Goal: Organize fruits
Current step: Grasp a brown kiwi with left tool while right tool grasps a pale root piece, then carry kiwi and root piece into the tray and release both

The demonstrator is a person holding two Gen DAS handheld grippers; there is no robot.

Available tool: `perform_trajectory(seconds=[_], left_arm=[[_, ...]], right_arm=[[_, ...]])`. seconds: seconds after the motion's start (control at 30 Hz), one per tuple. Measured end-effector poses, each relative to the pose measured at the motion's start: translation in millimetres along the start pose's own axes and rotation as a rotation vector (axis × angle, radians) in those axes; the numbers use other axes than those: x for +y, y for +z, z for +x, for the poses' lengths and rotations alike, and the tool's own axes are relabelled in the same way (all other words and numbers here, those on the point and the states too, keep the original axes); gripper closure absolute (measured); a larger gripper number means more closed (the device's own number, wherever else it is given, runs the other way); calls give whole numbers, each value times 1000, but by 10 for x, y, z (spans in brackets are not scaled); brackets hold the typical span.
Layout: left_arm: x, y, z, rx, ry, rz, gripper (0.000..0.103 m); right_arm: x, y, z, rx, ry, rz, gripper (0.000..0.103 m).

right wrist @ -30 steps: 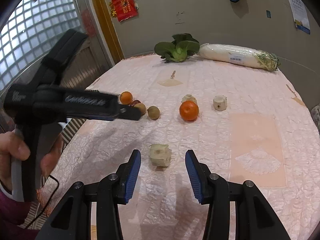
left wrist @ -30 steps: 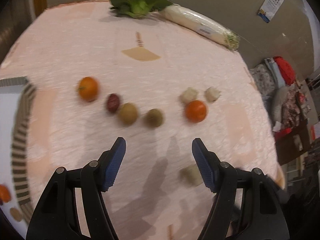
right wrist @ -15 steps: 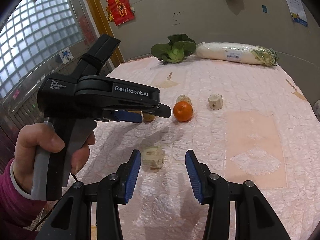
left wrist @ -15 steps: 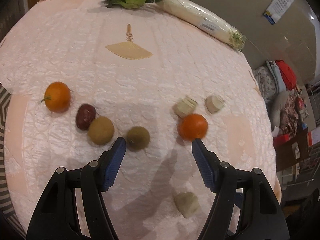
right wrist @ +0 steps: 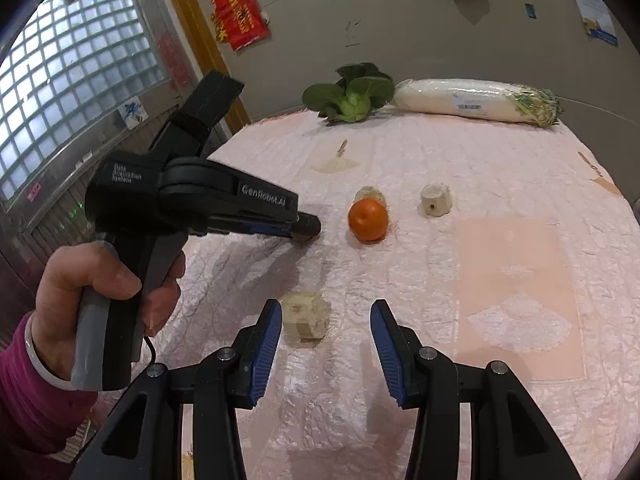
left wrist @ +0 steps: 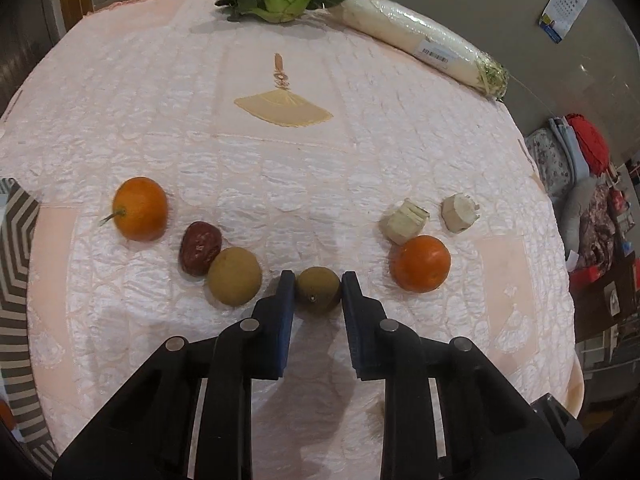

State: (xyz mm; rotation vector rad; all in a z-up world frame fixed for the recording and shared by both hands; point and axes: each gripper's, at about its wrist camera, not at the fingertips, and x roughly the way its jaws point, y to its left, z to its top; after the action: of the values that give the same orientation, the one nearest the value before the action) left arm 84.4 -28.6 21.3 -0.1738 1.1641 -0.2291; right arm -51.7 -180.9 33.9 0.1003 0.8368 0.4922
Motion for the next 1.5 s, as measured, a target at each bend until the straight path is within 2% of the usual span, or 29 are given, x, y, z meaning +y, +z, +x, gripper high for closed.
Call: perform_trajectory(seconds=[0.27, 0.33, 0.47, 0.67, 0.97, 1.5], left_arm=[[68, -187, -263, -35, -16, -5, 80], [90, -254, -332, -37, -22, -3, 80], [157, -392, -489, -62, -12, 5, 80], [301, -645, -769, -112, 17, 25, 80], [644, -1040, -1142, -184, 104, 44, 80], [1549, -1379, -1618, -259, 190, -74, 80]], right_arm=[[272, 36, 281, 46, -29, -86, 59], [308, 33, 377, 60, -111, -117, 78], [316, -9, 399, 65, -135, -129, 83], [488, -8, 142, 6, -99, -123, 84], [968, 15, 98, -13, -18, -150, 84], [2031, 62, 361, 6, 101, -296, 84]])
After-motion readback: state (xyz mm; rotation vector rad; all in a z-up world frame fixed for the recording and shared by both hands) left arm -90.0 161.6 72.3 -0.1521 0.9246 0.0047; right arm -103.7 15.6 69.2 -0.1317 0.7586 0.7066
